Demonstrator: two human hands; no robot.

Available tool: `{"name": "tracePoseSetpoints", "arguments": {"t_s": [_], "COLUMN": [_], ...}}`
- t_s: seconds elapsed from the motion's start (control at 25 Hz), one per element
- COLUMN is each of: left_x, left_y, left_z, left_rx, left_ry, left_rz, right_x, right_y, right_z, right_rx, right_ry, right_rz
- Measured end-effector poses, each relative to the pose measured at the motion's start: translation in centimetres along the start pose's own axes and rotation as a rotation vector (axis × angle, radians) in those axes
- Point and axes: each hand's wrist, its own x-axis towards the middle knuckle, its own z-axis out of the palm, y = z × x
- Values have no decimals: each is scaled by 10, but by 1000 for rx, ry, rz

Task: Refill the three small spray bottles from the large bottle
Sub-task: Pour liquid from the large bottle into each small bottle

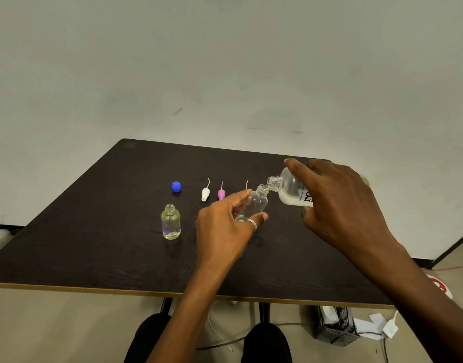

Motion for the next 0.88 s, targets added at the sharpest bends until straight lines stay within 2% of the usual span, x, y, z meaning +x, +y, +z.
{"name": "tracePoseSetpoints", "arguments": {"t_s": [0.88], "left_x": [3], "left_y": [-1], "left_z": [1], "left_rx": [-4], "left_ry": [-11], "left_rz": [-3], "right_x": [4], "right_y": [1], "right_z": [0], "right_rx": [14], "right_ry": [-26], "right_rz": [-3]}}
